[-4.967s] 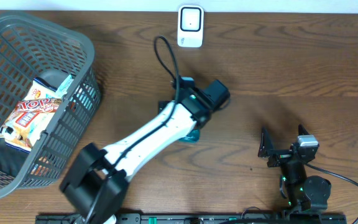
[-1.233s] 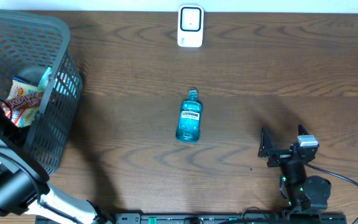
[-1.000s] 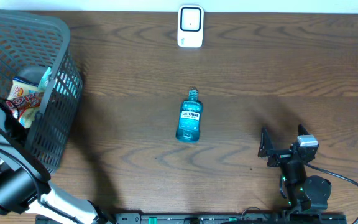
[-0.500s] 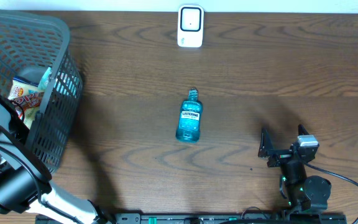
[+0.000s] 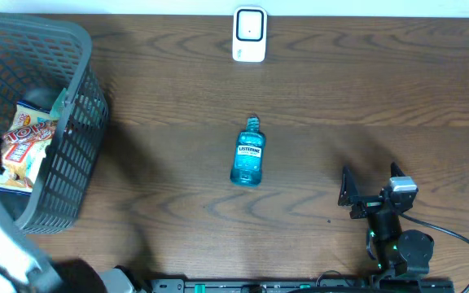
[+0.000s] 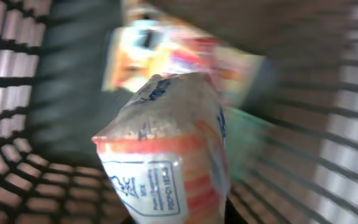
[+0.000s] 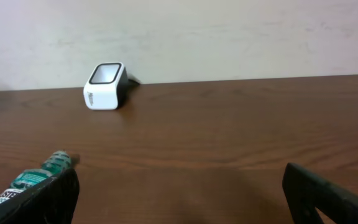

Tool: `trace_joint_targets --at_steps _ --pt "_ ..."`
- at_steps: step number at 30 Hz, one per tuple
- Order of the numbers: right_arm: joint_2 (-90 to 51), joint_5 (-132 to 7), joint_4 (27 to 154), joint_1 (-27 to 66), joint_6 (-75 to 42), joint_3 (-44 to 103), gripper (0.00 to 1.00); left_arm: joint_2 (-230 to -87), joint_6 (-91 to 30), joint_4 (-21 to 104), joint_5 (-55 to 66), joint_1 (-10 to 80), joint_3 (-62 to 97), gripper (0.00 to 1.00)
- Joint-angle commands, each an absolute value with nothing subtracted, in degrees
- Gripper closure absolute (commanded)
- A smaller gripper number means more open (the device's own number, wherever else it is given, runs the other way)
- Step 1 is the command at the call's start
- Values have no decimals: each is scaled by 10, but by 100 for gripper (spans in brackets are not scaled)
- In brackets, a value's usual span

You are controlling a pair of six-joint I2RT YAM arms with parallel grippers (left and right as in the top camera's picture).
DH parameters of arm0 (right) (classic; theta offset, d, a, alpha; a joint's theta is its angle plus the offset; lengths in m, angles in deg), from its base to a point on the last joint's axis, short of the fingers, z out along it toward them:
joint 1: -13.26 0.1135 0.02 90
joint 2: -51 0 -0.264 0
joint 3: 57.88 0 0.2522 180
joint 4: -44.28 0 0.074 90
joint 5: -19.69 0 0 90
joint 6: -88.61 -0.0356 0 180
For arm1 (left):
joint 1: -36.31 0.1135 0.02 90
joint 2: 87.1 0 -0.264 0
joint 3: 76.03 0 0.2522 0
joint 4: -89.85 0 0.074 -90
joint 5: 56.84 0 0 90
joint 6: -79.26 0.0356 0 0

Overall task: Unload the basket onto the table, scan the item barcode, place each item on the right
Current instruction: 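Grasp the orange Kleenex pack with the left gripper, place it right of bottle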

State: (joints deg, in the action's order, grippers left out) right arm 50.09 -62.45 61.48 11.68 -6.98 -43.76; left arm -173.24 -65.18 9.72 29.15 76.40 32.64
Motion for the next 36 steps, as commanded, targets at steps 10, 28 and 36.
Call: trace_joint_targets --at_steps 10,28,36 --pt "503 -627 617 122 -65 -438 1 -1497 -587 116 214 468 362 92" --pt "503 -627 617 122 -65 -438 1 -1807 -584 214 354 -15 309 93" --pt "503 -627 617 122 -65 -438 1 -1995 -584 313 351 -80 309 92"
